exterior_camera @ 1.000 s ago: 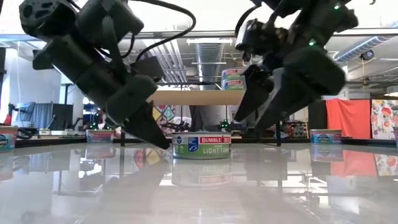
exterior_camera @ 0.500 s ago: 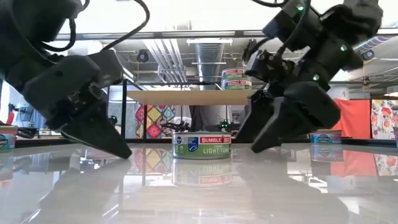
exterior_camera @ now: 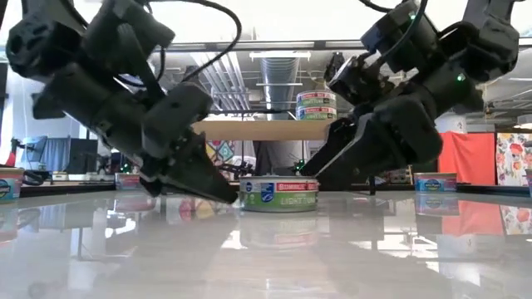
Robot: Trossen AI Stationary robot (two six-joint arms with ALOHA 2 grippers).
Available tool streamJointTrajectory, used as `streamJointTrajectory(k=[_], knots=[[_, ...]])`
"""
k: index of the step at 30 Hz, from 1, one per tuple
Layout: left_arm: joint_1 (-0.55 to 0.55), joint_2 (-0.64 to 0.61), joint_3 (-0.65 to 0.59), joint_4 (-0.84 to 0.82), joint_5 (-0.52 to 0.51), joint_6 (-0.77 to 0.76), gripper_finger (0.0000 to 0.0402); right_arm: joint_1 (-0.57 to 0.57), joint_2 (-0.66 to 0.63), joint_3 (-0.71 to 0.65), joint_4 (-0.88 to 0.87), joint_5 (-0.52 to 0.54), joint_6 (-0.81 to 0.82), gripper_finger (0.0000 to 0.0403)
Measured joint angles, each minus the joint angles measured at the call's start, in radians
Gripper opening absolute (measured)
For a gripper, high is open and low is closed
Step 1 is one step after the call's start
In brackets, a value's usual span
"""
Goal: Stack canned seafood by type on shelf
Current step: Stack the green tuna can on top of the green tuna can
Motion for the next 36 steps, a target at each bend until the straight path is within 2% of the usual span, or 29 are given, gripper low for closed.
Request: streamJointTrajectory(k=[10,17,31,36], knots=[[0.018,0.097,0.091,-0.007,0.008,0.039,0.0000,0.003,0.177,-0.004,0.268,-0.039,0.062,0.0401],[0.035,0.102,0.099,-0.006,0.015,0.039,0.0000,0.009,0.232,-0.005,0.356,-0.027,0.070,0.0401],[0.043,0.104,0.107,-0.013,0.016,0.070,0.0000,0.009,0.266,0.006,0.401,-0.028,0.076,0.0400],[0.044,0.084,0.101,-0.023,0.015,0.071,0.0000,0.009,0.243,0.001,0.388,-0.032,0.102,0.0375]])
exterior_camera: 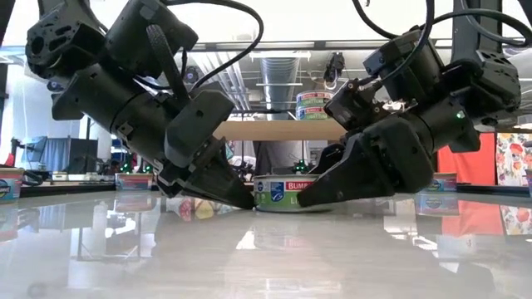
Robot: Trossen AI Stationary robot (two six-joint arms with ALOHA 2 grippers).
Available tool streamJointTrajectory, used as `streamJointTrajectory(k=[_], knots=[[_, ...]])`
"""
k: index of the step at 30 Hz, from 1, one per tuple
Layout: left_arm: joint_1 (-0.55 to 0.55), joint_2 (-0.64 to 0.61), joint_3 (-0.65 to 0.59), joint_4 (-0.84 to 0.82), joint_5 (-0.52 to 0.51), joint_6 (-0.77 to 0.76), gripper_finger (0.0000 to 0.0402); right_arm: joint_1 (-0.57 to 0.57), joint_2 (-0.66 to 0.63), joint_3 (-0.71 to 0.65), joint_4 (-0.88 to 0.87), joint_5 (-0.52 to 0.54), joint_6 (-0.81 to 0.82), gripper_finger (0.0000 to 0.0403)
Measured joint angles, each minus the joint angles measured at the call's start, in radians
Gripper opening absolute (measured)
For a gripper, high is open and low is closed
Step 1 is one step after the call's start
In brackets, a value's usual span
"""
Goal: Stack canned seafood by type on shelf
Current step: Stack the green tuna can on top of the green tuna can
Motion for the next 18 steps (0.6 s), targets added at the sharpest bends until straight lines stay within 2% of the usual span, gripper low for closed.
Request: streamJointTrajectory(k=[4,7,10,14,18], knots=[[0.000,-0.081,-0.001,-0.108,-0.001,0.011,0.0000,0.002,-0.122,0.000,-0.139,-0.020,0.056,0.0374],[-0.007,-0.198,-0.002,-0.232,-0.011,0.045,0.0000,0.002,-0.295,0.005,-0.316,-0.055,0.056,0.0374],[-0.008,-0.327,-0.005,-0.367,0.002,0.115,0.0000,-0.001,-0.488,0.018,-0.574,-0.061,0.014,0.0374],[0.039,-0.488,-0.006,-0.405,-0.003,0.296,0.0000,-0.058,-0.727,0.079,-0.802,-0.039,-0.076,0.0373],[0.149,-0.587,0.030,-0.411,0.038,0.500,0.0000,-0.171,-0.862,0.170,-0.953,-0.024,-0.131,0.0373]])
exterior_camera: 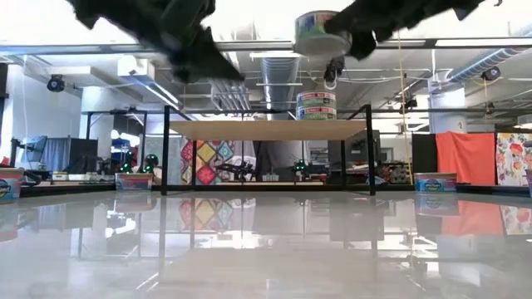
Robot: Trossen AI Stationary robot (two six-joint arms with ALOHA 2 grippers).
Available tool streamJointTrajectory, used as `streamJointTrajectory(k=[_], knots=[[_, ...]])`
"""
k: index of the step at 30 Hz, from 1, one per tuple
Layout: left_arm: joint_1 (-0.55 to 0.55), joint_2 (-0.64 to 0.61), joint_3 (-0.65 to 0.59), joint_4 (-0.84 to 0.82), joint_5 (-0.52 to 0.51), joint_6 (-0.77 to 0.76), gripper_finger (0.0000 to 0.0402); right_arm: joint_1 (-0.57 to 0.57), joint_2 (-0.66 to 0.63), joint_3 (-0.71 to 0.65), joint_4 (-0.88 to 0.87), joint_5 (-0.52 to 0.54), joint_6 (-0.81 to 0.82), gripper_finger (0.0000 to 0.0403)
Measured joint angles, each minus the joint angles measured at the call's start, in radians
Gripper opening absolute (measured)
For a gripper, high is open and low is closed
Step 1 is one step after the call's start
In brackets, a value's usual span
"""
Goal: Stack canned seafood by type on shelf
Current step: Stack the green tuna can on top of the green tuna can
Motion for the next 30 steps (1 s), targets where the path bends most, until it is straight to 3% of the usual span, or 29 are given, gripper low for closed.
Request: streamJointTrajectory(k=[7,13,19,24,30], knots=[[0.247,-0.010,0.238,-0.086,0.260,0.270,0.0000,-0.257,-0.047,0.144,-0.175,-0.003,-0.121,0.0373],[0.408,0.105,0.509,-0.219,0.451,0.391,0.0000,-0.472,0.057,0.218,-0.214,-0.170,-0.120,0.0373],[0.484,0.242,0.711,-0.294,0.488,0.453,0.0000,-0.585,0.141,0.233,-0.201,-0.278,-0.125,0.0373],[0.522,0.353,0.814,-0.307,0.563,0.467,0.0000,-0.617,0.167,0.230,-0.190,-0.282,-0.127,0.0373],[0.569,0.448,0.881,-0.316,0.584,0.502,0.0000,-0.617,0.192,0.230,-0.174,-0.282,-0.098,0.0373]])
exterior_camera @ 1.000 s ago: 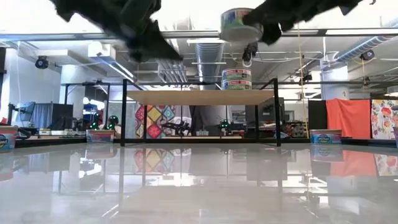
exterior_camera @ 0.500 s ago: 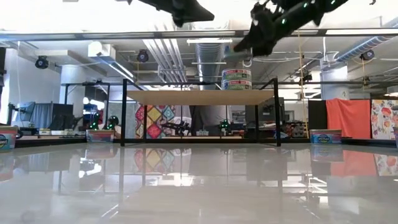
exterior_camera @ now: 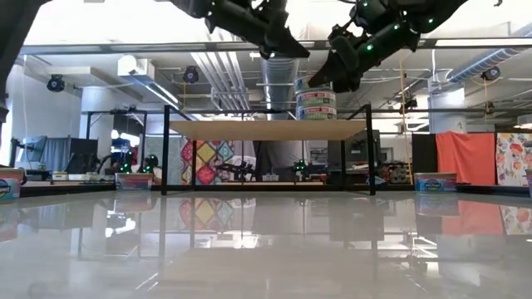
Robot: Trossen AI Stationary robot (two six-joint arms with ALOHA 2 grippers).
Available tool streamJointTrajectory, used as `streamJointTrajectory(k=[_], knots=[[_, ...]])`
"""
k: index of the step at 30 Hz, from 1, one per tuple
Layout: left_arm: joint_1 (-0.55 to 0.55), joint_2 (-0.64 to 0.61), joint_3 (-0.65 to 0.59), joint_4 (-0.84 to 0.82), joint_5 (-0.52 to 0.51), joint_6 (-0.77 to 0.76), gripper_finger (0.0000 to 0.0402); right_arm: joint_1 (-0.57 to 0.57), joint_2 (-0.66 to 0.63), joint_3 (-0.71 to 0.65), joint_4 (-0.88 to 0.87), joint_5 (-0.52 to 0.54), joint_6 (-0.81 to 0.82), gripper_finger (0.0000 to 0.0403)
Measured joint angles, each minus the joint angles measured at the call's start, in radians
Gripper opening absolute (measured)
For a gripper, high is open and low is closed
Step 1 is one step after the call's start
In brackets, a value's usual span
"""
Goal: Stack canned seafood by type on shelf
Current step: Stack the green tuna can on top of the green tuna can
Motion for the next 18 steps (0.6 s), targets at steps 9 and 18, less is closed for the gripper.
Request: streamJointTrajectory(k=[9,18], knots=[[0.062,0.078,0.040,0.009,0.108,0.009,0.0000,0.000,0.019,0.000,0.008,0.005,0.006,0.0373],[0.064,0.113,0.046,0.044,0.126,0.012,0.0000,0.000,-0.001,-0.004,-0.009,0.032,0.023,0.0373]])
